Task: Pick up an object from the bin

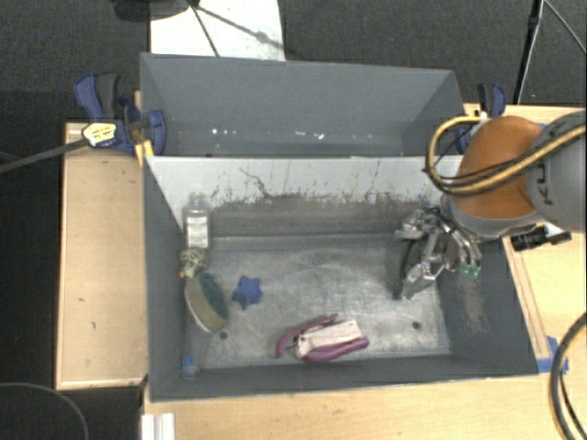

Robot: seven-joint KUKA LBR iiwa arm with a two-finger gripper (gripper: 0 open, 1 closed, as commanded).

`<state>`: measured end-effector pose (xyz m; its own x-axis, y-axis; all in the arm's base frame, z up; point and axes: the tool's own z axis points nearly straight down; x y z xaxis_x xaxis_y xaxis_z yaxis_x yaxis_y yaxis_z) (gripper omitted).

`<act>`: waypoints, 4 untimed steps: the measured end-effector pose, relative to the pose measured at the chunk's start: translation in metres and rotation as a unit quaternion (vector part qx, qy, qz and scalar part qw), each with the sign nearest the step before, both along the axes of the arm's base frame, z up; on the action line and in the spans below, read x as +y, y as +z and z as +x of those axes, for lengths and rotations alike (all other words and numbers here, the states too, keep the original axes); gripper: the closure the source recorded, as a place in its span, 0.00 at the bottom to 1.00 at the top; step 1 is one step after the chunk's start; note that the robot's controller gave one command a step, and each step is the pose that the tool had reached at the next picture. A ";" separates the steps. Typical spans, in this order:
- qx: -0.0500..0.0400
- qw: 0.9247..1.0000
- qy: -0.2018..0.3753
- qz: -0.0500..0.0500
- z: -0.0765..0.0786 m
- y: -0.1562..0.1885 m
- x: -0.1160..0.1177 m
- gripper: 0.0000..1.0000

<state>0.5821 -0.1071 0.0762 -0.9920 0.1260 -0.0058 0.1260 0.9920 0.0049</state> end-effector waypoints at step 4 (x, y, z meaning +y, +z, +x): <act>-0.003 1.000 0.028 -0.004 -0.016 0.186 -0.039 1.00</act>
Offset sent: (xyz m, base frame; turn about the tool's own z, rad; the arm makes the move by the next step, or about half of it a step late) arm -0.0017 -0.0134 -0.0062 0.1609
